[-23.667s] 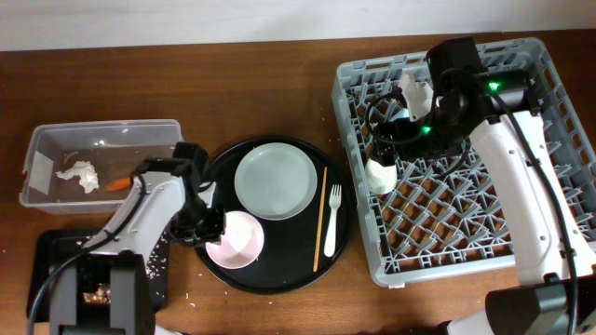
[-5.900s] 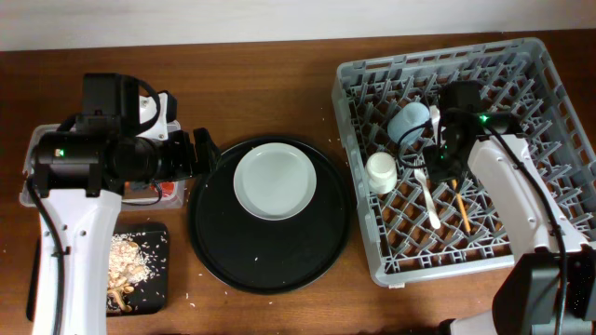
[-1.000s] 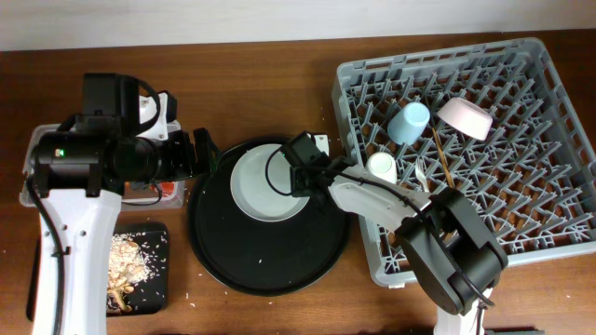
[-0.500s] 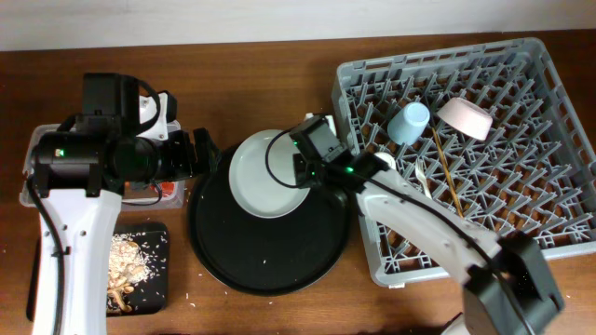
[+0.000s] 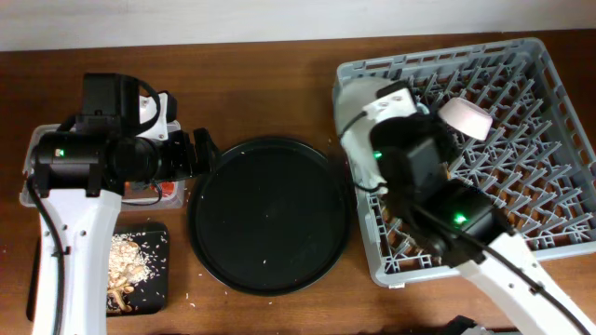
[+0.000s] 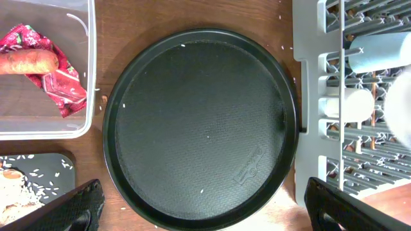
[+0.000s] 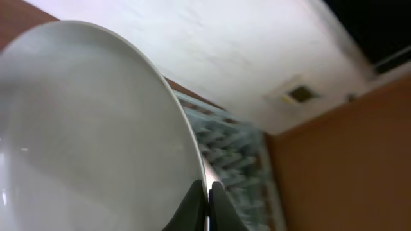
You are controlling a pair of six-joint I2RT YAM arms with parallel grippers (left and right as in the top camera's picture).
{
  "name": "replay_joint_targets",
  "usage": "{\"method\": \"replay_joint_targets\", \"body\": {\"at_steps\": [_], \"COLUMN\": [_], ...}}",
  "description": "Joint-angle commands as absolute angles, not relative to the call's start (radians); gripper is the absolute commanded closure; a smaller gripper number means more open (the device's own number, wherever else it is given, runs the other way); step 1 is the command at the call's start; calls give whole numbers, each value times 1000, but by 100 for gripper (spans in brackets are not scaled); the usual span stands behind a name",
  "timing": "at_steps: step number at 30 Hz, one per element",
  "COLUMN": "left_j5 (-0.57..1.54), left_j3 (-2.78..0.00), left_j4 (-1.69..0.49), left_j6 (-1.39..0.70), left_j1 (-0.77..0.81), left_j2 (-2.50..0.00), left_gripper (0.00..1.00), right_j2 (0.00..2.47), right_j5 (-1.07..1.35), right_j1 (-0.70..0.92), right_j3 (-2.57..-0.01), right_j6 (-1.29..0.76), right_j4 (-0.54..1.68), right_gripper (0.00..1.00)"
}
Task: Sort waste into correct bins and load items into the dishwasher rack
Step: 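Lift the white plate and carry it into the rack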
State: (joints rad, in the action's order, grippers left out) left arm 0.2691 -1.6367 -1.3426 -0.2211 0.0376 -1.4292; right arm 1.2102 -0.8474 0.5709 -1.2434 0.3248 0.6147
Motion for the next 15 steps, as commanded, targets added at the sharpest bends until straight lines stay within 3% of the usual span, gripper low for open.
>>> {"method": "replay_joint_targets", "body": {"at_steps": [1, 8, 15], "left_j5": [266, 266, 266], "left_j3": [-1654, -1654, -1654], "left_j4": [-1340, -1340, -1341], "left_j6": [-208, -208, -208], "left_j1": [34, 34, 34], "left_j2": [-1419, -1419, -1419], "left_gripper": [1, 1, 1], "right_j2": [1198, 1288, 1447], "right_j5": [-933, -839, -740], "right_j1": [455, 126, 104], "right_j3": [-1264, -1264, -1264], "right_j6": [524, 524, 524], "right_j4": [651, 720, 730], "right_gripper": [96, 96, 96]}}
